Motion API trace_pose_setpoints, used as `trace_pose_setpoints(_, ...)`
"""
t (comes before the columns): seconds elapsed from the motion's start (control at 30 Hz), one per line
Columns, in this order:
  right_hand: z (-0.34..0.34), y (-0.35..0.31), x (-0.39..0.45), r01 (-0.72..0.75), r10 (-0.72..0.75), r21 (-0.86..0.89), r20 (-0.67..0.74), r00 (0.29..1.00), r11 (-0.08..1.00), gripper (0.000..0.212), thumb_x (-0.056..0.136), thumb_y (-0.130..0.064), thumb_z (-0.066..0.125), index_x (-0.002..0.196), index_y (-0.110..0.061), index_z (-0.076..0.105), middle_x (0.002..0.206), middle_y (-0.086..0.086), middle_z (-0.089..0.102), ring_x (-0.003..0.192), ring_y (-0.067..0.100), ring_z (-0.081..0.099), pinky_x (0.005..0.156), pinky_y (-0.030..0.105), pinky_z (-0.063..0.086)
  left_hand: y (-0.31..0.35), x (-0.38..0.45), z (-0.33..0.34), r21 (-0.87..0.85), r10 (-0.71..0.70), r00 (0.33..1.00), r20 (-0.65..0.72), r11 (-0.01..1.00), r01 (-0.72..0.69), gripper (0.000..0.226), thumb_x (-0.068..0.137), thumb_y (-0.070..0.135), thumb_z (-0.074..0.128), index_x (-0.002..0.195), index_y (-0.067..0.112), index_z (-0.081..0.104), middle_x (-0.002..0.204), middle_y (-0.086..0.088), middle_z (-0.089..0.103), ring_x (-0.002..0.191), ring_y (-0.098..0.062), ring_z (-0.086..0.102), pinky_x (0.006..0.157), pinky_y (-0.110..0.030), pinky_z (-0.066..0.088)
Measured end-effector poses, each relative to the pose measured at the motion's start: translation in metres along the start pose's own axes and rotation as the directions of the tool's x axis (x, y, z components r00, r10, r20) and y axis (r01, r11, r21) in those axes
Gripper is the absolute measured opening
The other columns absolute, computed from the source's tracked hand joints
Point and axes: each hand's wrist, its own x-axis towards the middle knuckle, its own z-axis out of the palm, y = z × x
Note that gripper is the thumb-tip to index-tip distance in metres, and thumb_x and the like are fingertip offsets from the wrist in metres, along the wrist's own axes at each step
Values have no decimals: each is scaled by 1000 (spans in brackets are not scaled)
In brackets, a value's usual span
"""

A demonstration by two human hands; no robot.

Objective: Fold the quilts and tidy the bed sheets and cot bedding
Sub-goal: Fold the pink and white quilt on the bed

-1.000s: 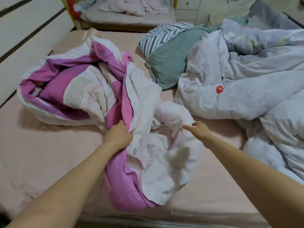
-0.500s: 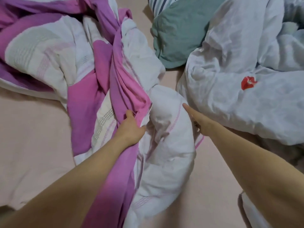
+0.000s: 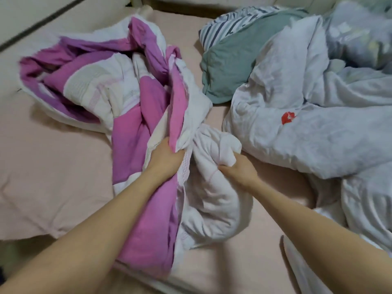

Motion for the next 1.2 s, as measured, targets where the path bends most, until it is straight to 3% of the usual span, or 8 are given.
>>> trace_pose_setpoints(0.13,-70,10,-75,81,-116,-227,-145,983,971,43,82,-42,61,122,-26,56,111,7,66,97,32,62,72,36,46,69,-71,-5,-109,104,994,-40,988,-107,42,88,23,56,129,16,57,122,5,60,108,-17,58,90,-23,44)
trace_pose_setpoints(0.33,-195,7,-146,156,-245,-319,-262,933,935,23,80,-24,57,101,-23,65,98,8,71,91,36,63,64,36,44,185,-180,48,-67,280,956,84,959,-275,21,87,12,53,103,8,65,92,0,58,89,-25,55,73,-21,35)
trace_pose_setpoints(0.47,-310,23,-179,114,-240,-316,-394,887,942,17,81,-26,58,94,-25,68,91,5,71,88,32,63,63,33,39,275,-234,73,-101,339,940,33,937,-334,19,84,12,54,66,13,52,68,-3,54,70,-24,49,61,-29,33)
trace_pose_setpoints(0.8,-623,86,-233,97,-351,-428,-570,743,899,21,82,-37,64,101,-31,73,97,5,73,93,31,65,67,32,44,521,-312,194,-240,510,860,21,837,-491,13,81,5,52,82,-3,61,77,-11,57,73,-22,50,64,-33,42)
trace_pose_setpoints(0.9,-695,116,-232,-26,-390,-539,-641,661,842,24,83,-38,61,103,-28,71,99,8,72,94,34,63,73,37,45,569,-312,235,-235,539,839,72,827,-510,20,80,9,52,89,-5,63,86,-16,66,82,-31,60,78,-41,50)
trace_pose_setpoints(0.97,-702,150,-226,-181,-339,-592,-656,674,785,35,83,-42,61,115,-26,63,110,14,66,104,35,57,88,42,42,569,-309,273,-149,513,847,138,857,-494,21,84,13,52,92,-1,64,95,-19,68,93,-35,61,84,-39,49)
trace_pose_setpoints(1.1,-657,246,-231,-250,1,-391,-537,844,886,76,88,-50,59,148,-16,28,147,17,35,137,32,29,112,44,22,526,-314,369,3,384,858,341,912,-409,25,90,15,51,104,-1,64,107,-20,66,104,-36,59,91,-37,46)
trace_pose_setpoints(1.2,-620,281,-243,-96,127,98,-401,907,991,57,93,-45,55,136,-7,50,140,13,50,124,22,48,100,31,38,499,-323,414,68,336,822,461,910,-410,28,90,20,52,110,2,62,116,-16,64,110,-33,58,94,-35,45)
